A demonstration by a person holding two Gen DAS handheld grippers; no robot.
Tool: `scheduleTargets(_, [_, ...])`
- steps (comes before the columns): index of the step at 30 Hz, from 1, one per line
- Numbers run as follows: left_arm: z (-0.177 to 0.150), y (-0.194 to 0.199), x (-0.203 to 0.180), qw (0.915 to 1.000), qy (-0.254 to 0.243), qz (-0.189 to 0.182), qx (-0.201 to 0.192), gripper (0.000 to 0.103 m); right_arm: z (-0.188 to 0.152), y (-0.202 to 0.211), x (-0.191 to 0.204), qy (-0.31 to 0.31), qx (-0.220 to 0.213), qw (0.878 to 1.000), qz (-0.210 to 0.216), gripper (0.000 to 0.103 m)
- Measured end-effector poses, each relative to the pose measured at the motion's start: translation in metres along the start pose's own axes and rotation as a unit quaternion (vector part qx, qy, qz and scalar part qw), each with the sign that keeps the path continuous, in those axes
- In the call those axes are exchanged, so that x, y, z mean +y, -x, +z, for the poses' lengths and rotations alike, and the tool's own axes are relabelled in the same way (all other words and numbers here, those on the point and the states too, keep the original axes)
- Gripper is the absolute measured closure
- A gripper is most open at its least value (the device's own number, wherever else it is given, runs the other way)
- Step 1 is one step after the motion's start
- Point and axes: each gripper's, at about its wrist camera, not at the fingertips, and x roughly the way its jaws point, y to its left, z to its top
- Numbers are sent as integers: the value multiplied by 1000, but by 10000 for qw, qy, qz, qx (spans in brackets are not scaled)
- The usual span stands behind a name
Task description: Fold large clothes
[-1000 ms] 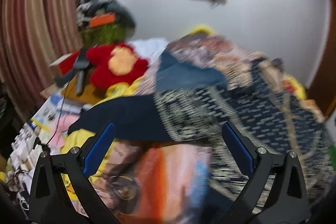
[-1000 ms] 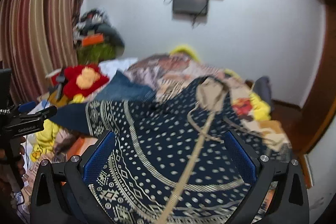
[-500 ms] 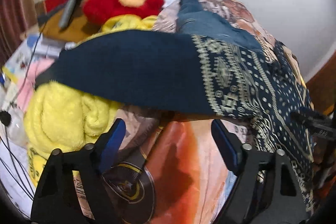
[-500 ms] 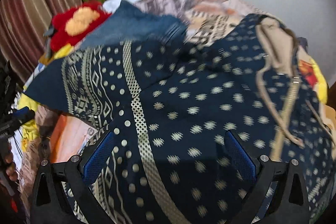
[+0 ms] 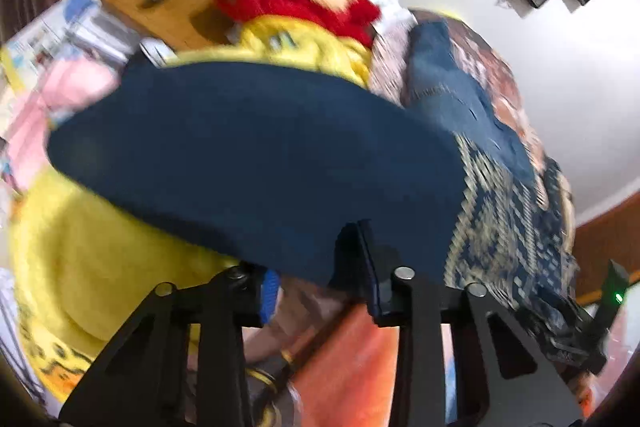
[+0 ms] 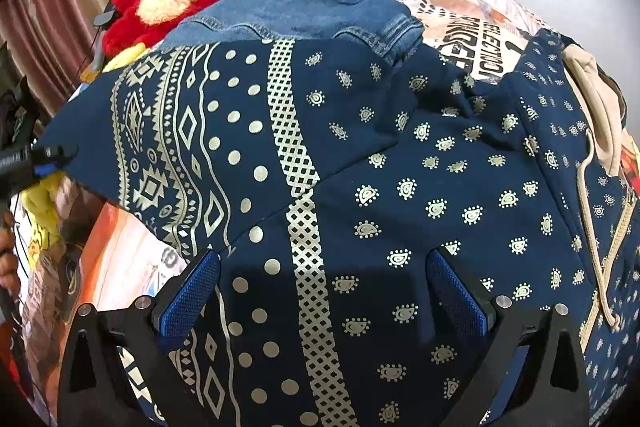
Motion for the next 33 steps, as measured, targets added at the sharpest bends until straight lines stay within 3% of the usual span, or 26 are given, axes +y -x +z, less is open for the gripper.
scheduleTargets(2, [7,7,-2,9995,18,248,-206,85,0,0,1,98,48,9999,-45,0])
scheduleTargets(5, [17,21,-9,9962,-136,648,-573,87,-3,4,2,203,128,9997,-81,0])
scheduleTargets(9, [30,44,-49,9847,-783,1120,-1085,93,-13,23,-9,109,106,9999,-26,0])
scheduleTargets(12, [33,67,-89,9749,-1287,1100,-1446,96,-21,43,-26,-55,33,10000,-53,0])
scheduleTargets(17, [32,89,-173,9601,-2124,619,-1709,100,-35,82,-62,-318,-203,9989,-271,0])
scheduleTargets(22, [9,85,-251,9506,-2733,2,-1472,100,-55,119,-106,-731,-392,9956,-427,0])
scheduleTargets(29, [-66,44,-345,9376,-3297,-1068,-283,101,-88,156,-164,-1247,-518,9886,-660,0])
scheduleTargets(31, [-94,29,-363,9293,-3502,-1170,101,101,-98,162,-176,-1364,-538,9866,-717,0])
scheduleTargets(33, [-127,14,-378,9155,-3828,-1165,411,101,-112,169,-189,-1511,-532,9842,-754,0])
